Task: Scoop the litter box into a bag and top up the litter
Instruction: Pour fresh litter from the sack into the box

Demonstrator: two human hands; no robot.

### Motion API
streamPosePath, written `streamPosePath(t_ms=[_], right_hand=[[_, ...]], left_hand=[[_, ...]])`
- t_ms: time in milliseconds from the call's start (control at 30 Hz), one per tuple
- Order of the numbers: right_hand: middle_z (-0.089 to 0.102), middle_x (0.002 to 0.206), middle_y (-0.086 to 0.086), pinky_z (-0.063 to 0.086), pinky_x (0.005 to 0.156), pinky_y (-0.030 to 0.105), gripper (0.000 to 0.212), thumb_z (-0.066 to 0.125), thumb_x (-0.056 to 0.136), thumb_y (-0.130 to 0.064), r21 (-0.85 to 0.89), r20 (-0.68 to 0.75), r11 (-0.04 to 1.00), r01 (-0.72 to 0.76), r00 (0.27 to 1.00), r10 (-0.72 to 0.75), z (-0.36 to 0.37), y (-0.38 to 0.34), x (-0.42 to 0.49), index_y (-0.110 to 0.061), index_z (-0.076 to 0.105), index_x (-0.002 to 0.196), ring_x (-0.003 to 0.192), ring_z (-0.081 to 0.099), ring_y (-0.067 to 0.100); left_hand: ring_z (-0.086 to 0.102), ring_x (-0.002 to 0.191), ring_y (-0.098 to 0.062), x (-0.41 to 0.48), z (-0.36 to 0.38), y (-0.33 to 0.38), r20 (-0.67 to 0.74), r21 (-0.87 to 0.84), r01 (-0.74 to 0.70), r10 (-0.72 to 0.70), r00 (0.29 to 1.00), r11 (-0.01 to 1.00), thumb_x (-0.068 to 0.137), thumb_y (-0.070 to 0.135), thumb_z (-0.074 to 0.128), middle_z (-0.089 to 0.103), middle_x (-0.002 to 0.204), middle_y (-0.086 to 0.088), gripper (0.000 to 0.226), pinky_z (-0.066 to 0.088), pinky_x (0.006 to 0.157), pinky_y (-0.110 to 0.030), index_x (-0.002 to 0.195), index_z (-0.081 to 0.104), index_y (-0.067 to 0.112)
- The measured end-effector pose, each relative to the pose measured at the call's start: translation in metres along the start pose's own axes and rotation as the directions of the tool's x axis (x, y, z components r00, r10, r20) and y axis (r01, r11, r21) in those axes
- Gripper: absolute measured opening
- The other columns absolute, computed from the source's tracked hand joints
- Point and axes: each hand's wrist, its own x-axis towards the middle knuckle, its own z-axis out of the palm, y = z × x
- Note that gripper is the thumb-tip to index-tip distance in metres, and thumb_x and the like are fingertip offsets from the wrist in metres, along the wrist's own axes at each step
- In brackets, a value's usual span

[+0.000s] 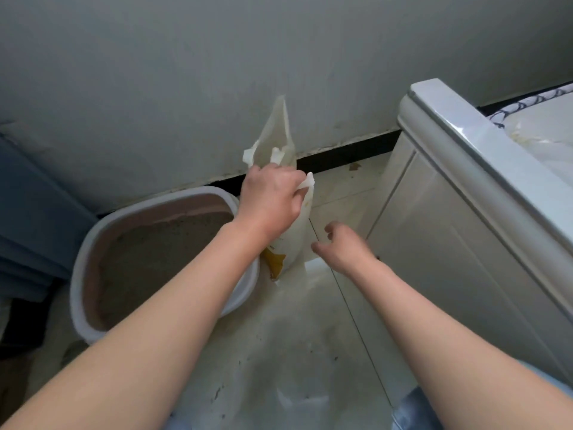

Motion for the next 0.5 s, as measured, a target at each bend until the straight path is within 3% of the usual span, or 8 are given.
streamPosePath(t_ms=[167,267,333,400,467,500], right_hand=[[0.065,0.125,0.005,0.049,0.082,0.033,0.061,0.067,0.081,-0.051,0.086,0.019,0.996,0.007,1.000,-0.009,0.046,0.001,-0.007,-0.016,0.053,0.128,0.113,0.062,0.028],[0.067,0.118,0.004,0.044,0.071,0.033,0.062,0.071,0.076,-0.053,0.194,-0.027,0.975,-0.107,0.993,0.114,0.077,0.021,-0.018,-0.017,0.051,0.123,0.108,0.063,0.032],[0.068,0.117,0.005,0.050,0.077,0.035,0.049,0.062,0.086,-0.049,0.204,-0.091,0.969,-0.141,0.983,0.162,0.087,0.034,-0.024,-0.020,0.054,0.125,0.107,0.064,0.033],[0.070,0.114,0.006,0.052,0.080,0.036,0.036,0.052,0.095,-0.042,0.148,-0.098,0.979,-0.142,0.983,0.157,0.094,0.046,-0.025,-0.020,0.059,0.122,0.104,0.064,0.033],[0.069,0.114,0.009,0.048,0.078,0.033,0.033,0.048,0.099,-0.038,0.115,-0.053,0.979,-0.168,0.983,0.175,0.089,0.054,-0.026,-0.016,0.061,0.120,0.106,0.062,0.033],[0.068,0.117,0.011,0.045,0.078,0.033,0.032,0.048,0.100,-0.037,0.113,-0.029,0.978,-0.177,0.983,0.181,0.084,0.051,-0.029,-0.015,0.061,0.120,0.109,0.061,0.033]], left_hand=[[0.040,0.054,-0.023,-0.014,-0.019,0.016,-0.117,0.019,-0.117,0.118,0.986,0.993,0.078,0.020,0.076,0.031,0.062,0.011,0.045,0.024,0.059,-0.029,0.064,0.033,0.021],[0.032,0.058,-0.019,-0.019,-0.021,0.025,-0.131,0.029,-0.219,0.221,0.967,0.975,0.083,0.029,0.070,0.030,0.063,0.011,0.042,0.024,0.059,-0.029,0.066,0.032,0.024],[0.032,0.057,-0.020,-0.026,-0.014,0.030,-0.116,0.023,-0.276,0.277,0.954,0.961,0.084,0.029,0.073,0.031,0.062,0.009,0.044,0.023,0.060,-0.030,0.065,0.034,0.023],[0.042,0.057,-0.024,-0.031,-0.005,0.038,-0.106,0.040,-0.292,0.295,0.950,0.956,0.080,0.025,0.079,0.044,0.062,0.003,0.035,0.023,0.061,-0.030,0.064,0.049,0.019],[0.057,0.074,-0.029,-0.031,-0.004,0.051,-0.116,0.090,-0.276,0.286,0.951,0.957,0.079,0.016,0.074,0.062,0.081,-0.004,0.011,0.031,0.064,-0.033,0.086,0.066,0.014],[0.060,0.088,-0.031,-0.032,-0.005,0.061,-0.155,0.098,-0.283,0.296,0.943,0.954,0.082,0.010,0.063,0.066,0.095,-0.008,0.017,0.039,0.071,-0.037,0.098,0.068,0.012]])
